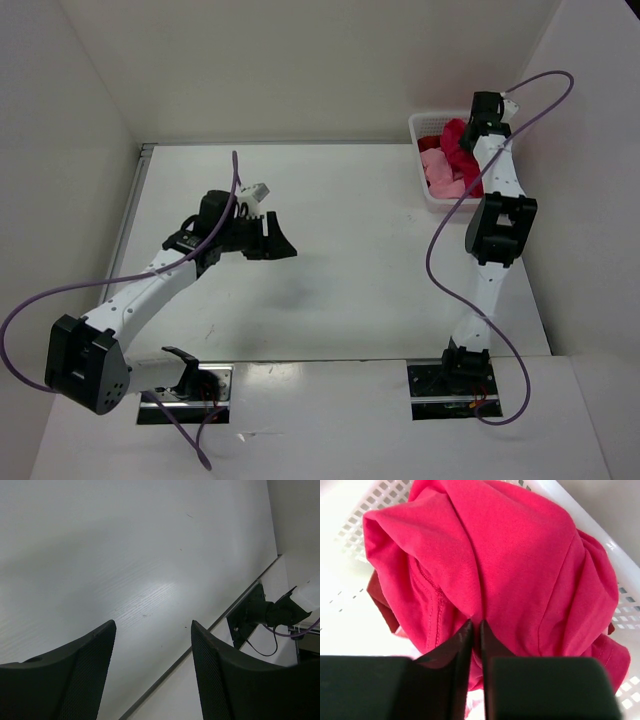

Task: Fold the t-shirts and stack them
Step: Grab crumpled tshirt from bin with the right arm, then move the tshirt to the center of the board

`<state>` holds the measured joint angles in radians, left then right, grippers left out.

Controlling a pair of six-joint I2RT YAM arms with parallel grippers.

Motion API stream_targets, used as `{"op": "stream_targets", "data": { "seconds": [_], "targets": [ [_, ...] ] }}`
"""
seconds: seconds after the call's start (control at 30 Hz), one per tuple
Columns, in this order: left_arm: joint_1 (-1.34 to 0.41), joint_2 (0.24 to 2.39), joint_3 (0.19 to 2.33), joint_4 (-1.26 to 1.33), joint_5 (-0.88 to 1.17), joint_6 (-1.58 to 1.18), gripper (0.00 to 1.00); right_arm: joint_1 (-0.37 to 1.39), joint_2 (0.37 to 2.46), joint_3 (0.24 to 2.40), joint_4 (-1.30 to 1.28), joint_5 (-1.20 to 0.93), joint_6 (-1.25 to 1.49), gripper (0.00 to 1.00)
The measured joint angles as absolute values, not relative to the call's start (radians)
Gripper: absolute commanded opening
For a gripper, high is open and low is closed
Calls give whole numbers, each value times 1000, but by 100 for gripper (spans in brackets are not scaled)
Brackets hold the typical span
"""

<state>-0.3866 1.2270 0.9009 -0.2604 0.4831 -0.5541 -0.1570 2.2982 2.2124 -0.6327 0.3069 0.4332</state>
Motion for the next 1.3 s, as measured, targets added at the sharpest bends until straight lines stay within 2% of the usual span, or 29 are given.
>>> {"op": "stream_targets", "data": {
  "seconds": [0.27, 0.4, 0.5, 0.67, 0.83, 0.93, 1.1, 1.3],
  "targets": [
    [-376, 1227, 905, -262, 472, -557, 71, -155, 2233, 2254, -641, 302, 474, 7],
    [-366, 1227, 941, -264, 451, -579, 72, -125, 2061, 2267, -651, 272, 478, 2],
    [-339, 1235, 984, -257, 434, -618, 72, -15, 1875, 2278, -646, 241, 479, 1],
    [-240, 1246, 1003, -239, 427, -719, 72, 243, 1625, 2339, -584, 33, 551, 0],
    [-133, 1249, 992, -221, 427, -797, 72, 287, 1588, 2557, -464, -190, 690, 0],
    [-79, 1245, 988, -232, 423, -816, 73, 292, 1588, 2609, -403, -268, 742, 0],
    [-35, 1210, 988, -249, 411, -818, 74, 257, 1531, 2382, -305, -363, 787, 0],
    [-23, 1190, 988, -268, 370, -804, 74, 233, 1547, 1882, -219, -378, 788, 0]
  ]
}}
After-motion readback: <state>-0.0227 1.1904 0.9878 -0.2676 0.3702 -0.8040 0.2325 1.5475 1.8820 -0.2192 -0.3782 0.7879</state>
